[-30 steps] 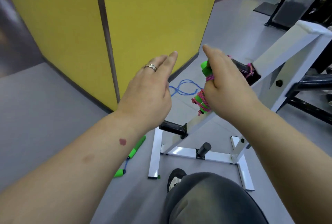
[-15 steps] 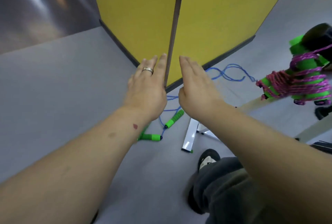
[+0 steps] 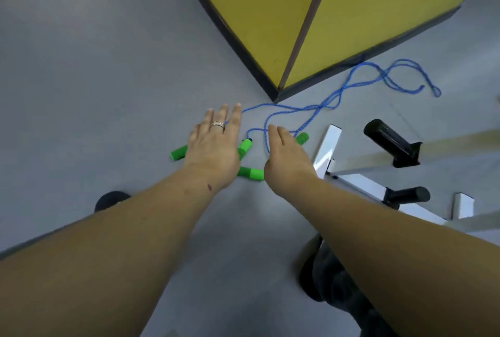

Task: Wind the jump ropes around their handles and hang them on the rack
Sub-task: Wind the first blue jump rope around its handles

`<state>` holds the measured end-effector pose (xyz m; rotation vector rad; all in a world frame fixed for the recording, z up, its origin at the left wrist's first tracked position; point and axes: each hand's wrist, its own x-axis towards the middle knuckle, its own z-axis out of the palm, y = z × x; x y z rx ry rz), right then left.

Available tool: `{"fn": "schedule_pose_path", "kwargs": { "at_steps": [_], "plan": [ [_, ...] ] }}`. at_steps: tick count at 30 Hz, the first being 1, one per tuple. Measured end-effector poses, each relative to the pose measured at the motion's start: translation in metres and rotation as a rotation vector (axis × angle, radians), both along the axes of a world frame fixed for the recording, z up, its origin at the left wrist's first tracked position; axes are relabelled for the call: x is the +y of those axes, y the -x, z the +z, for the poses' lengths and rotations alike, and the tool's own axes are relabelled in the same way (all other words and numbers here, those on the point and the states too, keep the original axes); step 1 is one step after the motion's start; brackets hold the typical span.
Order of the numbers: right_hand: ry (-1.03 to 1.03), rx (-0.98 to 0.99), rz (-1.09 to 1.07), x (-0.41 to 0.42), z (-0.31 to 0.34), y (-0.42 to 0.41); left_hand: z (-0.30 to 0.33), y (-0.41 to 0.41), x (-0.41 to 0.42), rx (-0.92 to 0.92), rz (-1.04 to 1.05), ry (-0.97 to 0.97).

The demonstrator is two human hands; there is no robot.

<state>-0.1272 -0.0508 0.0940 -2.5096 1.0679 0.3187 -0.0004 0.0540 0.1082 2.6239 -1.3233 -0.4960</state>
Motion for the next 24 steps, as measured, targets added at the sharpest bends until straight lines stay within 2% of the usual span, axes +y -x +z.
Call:
{"fn": "schedule_pose_path", "kwargs": {
  "at_steps": [6,11,17,21,24],
  "plan": [
    [-0.105,0.115,-0.006,0.006,-0.065,-0.028,-0.062,-0.012,0.003,0.012,-0.043,-0.156],
    [-0.151,0.294,0.078,0.000,-0.115,-0.045,-0.095,-0.022,0.001,0.035,-0.072,-0.184],
    [-0.231,0.463,0.178,-0.010,-0.147,-0.082,-0.109,-0.031,-0.001,0.064,-0.071,-0.215],
    [-0.368,0.561,0.216,-0.005,-0.167,-0.093,-0.109,-0.037,0.003,0.085,-0.052,-0.227],
    [-0.371,0.547,0.205,0.001,-0.175,-0.085,-0.104,-0.043,0.007,0.088,-0.042,-0.236]
  ]
}}
